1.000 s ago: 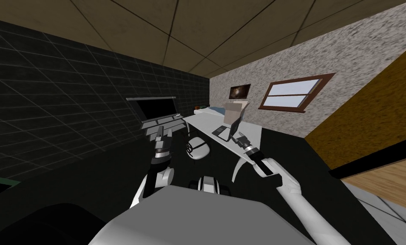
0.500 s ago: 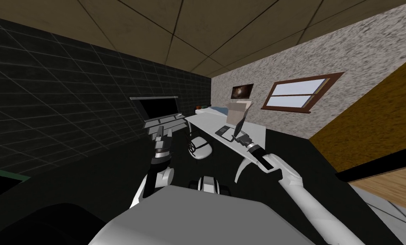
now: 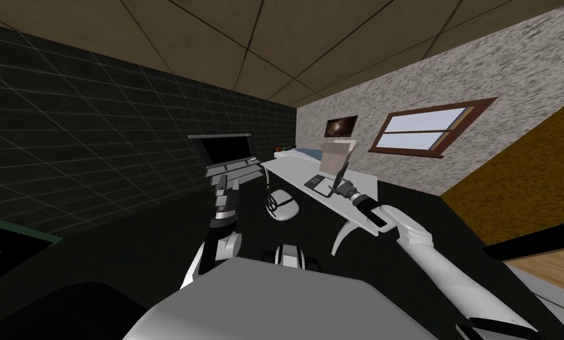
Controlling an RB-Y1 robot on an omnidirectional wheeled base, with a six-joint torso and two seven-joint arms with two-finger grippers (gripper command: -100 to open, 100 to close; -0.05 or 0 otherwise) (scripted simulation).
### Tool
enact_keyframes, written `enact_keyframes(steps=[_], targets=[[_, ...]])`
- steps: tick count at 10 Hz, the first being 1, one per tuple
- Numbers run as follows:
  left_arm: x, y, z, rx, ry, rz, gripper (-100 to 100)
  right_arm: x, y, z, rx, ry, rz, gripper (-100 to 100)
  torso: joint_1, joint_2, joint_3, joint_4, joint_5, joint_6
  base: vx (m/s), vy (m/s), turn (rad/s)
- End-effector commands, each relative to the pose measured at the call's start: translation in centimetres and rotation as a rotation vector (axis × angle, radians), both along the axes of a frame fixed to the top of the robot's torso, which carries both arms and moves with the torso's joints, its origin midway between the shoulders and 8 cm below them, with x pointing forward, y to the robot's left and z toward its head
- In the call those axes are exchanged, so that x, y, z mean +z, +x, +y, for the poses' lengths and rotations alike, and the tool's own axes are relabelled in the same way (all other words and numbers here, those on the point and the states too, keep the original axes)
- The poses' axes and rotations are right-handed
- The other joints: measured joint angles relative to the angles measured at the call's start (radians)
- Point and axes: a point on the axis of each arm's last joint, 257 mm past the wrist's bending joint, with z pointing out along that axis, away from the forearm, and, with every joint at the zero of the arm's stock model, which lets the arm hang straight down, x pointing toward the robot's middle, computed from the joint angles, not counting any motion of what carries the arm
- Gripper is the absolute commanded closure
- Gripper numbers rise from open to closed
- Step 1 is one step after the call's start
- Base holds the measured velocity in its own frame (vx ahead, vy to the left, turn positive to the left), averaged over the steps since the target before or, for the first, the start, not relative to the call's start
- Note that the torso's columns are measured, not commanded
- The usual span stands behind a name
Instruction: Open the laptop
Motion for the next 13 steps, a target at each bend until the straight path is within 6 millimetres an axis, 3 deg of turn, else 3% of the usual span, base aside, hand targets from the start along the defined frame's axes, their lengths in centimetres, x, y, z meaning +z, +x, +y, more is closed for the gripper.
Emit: enact_keyframes(steps=[1,2,6,8,9,13], targets=[[0.0,0.0,0.0,0.000,0.000,0.000,0,0.8,1.2,-3.2,-0.043,-0.155,-0.012,-100,-0.001,0.000,0.000,0.000,0.000,0.000,0.004,0.081,0.041],[0.0,0.0,0.0,0.000,0.000,0.000,0,0.8,1.2,-3.2,-0.043,-0.155,-0.012,-100,-0.001,0.000,0.000,0.000,0.000,0.000,-0.005,0.048,0.008],[0.0,0.0,0.0,0.000,0.000,0.000,0,2.7,2.2,-7.3,-0.097,-0.346,-0.030,-100,0.002,0.000,0.000,0.000,0.001,0.000,-0.011,0.055,0.030],[0.0,0.0,0.0,0.000,0.000,0.000,0,2.6,2.3,-6.7,-0.091,-0.324,-0.027,-100,-0.001,0.000,0.000,0.000,0.000,0.000,-0.001,0.017,0.001],[0.0,0.0,0.0,0.000,0.000,0.000,0,2.6,2.3,-6.6,-0.090,-0.323,-0.027,100,-0.002,0.000,0.000,0.000,-0.001,0.000,0.005,-0.002,-0.015],[0.0,0.0,0.0,0.000,0.000,0.000,0,2.2,1.0,-10.0,-0.075,-0.413,0.042,100,0.003,-0.008,-0.005,-0.005,0.000,-0.004,0.066,0.104,0.007]])
